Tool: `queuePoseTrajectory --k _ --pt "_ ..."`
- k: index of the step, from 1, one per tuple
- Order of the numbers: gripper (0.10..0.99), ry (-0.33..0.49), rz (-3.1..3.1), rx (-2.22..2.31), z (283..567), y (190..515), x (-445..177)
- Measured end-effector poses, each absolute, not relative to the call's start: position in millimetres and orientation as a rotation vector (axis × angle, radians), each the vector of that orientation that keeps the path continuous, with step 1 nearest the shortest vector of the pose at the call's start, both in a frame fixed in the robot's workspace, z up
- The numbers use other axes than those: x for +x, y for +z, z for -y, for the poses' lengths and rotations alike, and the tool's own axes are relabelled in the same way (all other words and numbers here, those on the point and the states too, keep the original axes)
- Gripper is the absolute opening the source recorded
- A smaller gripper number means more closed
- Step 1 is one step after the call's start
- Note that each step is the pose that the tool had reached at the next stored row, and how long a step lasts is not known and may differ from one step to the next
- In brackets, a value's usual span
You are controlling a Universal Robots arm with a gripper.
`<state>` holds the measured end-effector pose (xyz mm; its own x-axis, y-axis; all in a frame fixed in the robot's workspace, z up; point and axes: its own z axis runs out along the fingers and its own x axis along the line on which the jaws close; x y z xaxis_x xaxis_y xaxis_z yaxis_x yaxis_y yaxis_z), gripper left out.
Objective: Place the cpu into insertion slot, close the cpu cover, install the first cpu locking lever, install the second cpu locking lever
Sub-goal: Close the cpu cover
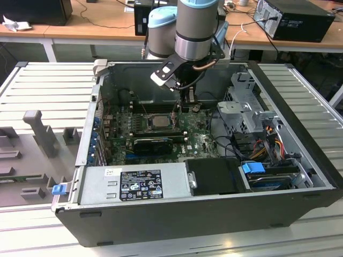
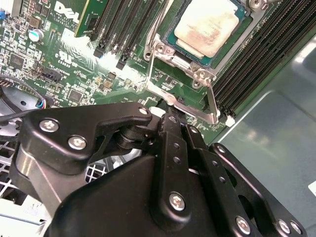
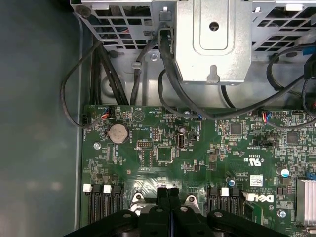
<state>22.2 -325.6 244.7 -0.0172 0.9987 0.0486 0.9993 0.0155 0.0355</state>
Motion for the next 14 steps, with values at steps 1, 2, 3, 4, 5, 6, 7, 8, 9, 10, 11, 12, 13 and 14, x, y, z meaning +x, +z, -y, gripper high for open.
queuePoseTrajectory --k 1,2,3,4,5,6,7,8,9,10,11,12,13,14 --pt "0.106 -0.093 2.232 -2.195 325.6 244.7 21.9" --pt "0.106 -0.093 2.232 -2.195 325.6 244.7 21.3" --pt "0.106 -0.093 2.232 -2.195 325.6 244.6 20.7" --pt "0.106 -0.093 2.232 -2.195 325.6 244.6 20.1" --pt "0.106 -0.093 2.232 -2.195 325.6 244.6 19.6" --pt "0.106 -0.093 2.232 -2.195 325.6 244.6 18.9" --pt "0.106 -0.093 2.232 -2.195 325.6 244.6 18.3" --pt "0.106 -0.093 2.232 -2.195 325.6 244.6 17.5" --pt "0.106 -0.093 2.232 -2.195 325.6 244.6 15.2" --pt "0.106 -0.093 2.232 -2.195 325.6 244.6 13.9" --pt "0.106 -0.093 2.232 -2.195 325.6 244.6 12.3" --pt "0.106 -0.093 2.232 -2.195 325.6 244.6 11.0" --pt "0.106 -0.093 2.232 -2.195 325.6 244.6 10.1" --pt "0.106 -0.093 2.232 -2.195 325.6 244.6 9.3"
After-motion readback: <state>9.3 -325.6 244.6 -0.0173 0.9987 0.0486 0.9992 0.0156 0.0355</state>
